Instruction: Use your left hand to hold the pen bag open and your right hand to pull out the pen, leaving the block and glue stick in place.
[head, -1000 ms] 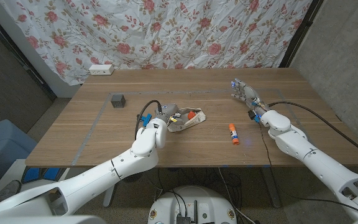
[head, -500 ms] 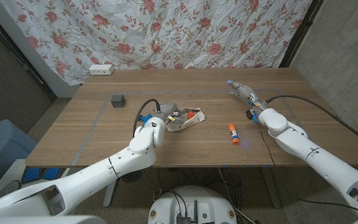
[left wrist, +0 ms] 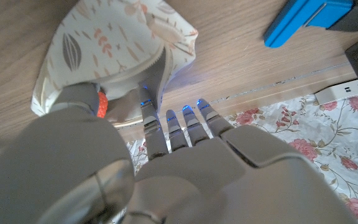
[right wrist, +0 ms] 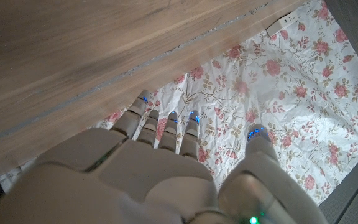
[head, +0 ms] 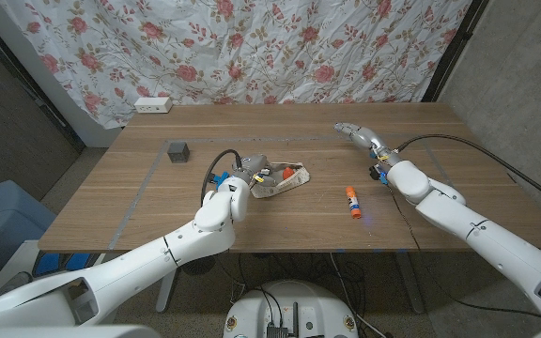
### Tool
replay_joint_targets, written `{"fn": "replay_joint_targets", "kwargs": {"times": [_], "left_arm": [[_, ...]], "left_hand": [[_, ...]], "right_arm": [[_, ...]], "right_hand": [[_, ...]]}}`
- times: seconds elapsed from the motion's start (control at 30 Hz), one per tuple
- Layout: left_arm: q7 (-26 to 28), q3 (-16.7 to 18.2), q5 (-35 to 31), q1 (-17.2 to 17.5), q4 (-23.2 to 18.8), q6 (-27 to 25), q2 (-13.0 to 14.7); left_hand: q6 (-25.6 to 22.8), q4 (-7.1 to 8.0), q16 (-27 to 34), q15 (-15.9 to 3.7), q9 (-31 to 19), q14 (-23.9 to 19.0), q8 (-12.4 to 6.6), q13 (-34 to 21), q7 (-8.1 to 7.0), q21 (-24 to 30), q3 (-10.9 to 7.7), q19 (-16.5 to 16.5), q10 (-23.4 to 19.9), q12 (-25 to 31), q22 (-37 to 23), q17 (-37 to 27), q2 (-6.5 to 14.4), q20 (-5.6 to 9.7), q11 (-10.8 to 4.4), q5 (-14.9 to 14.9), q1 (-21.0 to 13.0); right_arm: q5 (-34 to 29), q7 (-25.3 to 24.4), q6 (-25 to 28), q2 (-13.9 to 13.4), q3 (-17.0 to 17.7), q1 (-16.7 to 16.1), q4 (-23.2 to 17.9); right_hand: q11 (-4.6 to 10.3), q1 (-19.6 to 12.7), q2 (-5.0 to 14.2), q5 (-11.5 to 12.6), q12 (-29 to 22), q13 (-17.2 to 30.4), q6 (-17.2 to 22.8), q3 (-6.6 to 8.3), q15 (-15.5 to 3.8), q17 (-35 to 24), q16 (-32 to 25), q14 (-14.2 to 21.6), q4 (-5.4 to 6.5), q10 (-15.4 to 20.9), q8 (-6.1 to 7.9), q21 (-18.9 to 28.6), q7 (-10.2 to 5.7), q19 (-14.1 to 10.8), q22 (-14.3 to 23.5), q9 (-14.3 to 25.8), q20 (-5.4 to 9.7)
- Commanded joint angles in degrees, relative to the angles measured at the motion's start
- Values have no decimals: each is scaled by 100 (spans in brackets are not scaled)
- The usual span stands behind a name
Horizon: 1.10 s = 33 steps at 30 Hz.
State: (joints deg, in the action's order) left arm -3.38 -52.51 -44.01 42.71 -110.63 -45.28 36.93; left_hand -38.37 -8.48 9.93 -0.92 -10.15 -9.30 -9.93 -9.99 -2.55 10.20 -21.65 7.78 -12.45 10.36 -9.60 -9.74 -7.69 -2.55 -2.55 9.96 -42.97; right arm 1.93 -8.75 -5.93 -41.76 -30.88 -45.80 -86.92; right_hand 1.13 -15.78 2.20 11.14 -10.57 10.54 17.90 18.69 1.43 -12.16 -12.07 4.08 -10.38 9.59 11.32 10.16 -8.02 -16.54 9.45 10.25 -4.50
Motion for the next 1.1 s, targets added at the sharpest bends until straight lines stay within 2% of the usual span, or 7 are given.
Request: {"fn": "replay_joint_targets", "kwargs": {"times": [0.03, 0.23, 0.63, 0.8, 1.1], "left_arm": [[108, -36, 74, -28, 51, 74, 7], [95, -58, 86, -42, 48, 103, 20], [121, -66, 97, -31, 48, 152, 32], [173, -55, 101, -1, 41, 190, 47], [260, -25, 123, 59, 47, 265, 77]], "left_hand": [[20, -3, 25, 9, -7, 17, -26, -23, 12, 28, 33, -31, 26, 24, -16, -10, -7, -1, -4, 40, 72], [45, -2, 27, 11, -7, 24, -27, -23, 15, 28, 66, -42, 33, 27, -16, -10, -31, 0, 2, 39, 108], [139, 9, 28, 28, -6, 41, -12, -23, 41, 29, 121, -62, 64, 27, -16, -10, -50, -2, 7, 45, 181], [147, 16, 25, 44, -6, 57, -16, -23, 43, 28, 137, -73, 82, 25, -16, -11, -51, -9, 37, 46, 212], [173, 30, 5, 67, -5, 143, -23, -23, 37, 10, 164, -148, 130, 20, -16, -12, -30, -20, 58, 50, 270]], "right_arm": [[-638, 27, 718, -241, -170, 78, -570], [-799, 131, 819, -334, -223, 106, -737], [-946, 526, 805, -433, -321, 256, -906], [-1059, 632, 821, -445, -365, 328, -979], [-1496, 891, 1069, -494, -547, 504, -1187]], "right_hand": [[25, -167, -78, -13, 17, 26, 68, 41, 7, 7, 7, -28, -49, -85, 72, 20, -35, -3, 12, 34, 3], [31, -430, -184, 2, 8, 29, 228, 100, 10, 24, 11, -28, -65, -122, 159, 26, 3, 7, 9, 53, -3], [45, -1106, -245, 65, 14, 32, 301, 348, 102, 45, 41, -107, -76, -244, 240, 22, 55, 78, 8, 101, -36], [54, -1247, -266, 97, 18, 33, 307, 396, 120, 48, 49, -134, -77, -282, 254, 21, 62, 98, 8, 110, -50], [68, -1666, -358, 152, 2, 35, 508, 528, 129, 55, 38, -134, -80, -312, 374, 31, -26, 101, 6, 140, -58]]}}
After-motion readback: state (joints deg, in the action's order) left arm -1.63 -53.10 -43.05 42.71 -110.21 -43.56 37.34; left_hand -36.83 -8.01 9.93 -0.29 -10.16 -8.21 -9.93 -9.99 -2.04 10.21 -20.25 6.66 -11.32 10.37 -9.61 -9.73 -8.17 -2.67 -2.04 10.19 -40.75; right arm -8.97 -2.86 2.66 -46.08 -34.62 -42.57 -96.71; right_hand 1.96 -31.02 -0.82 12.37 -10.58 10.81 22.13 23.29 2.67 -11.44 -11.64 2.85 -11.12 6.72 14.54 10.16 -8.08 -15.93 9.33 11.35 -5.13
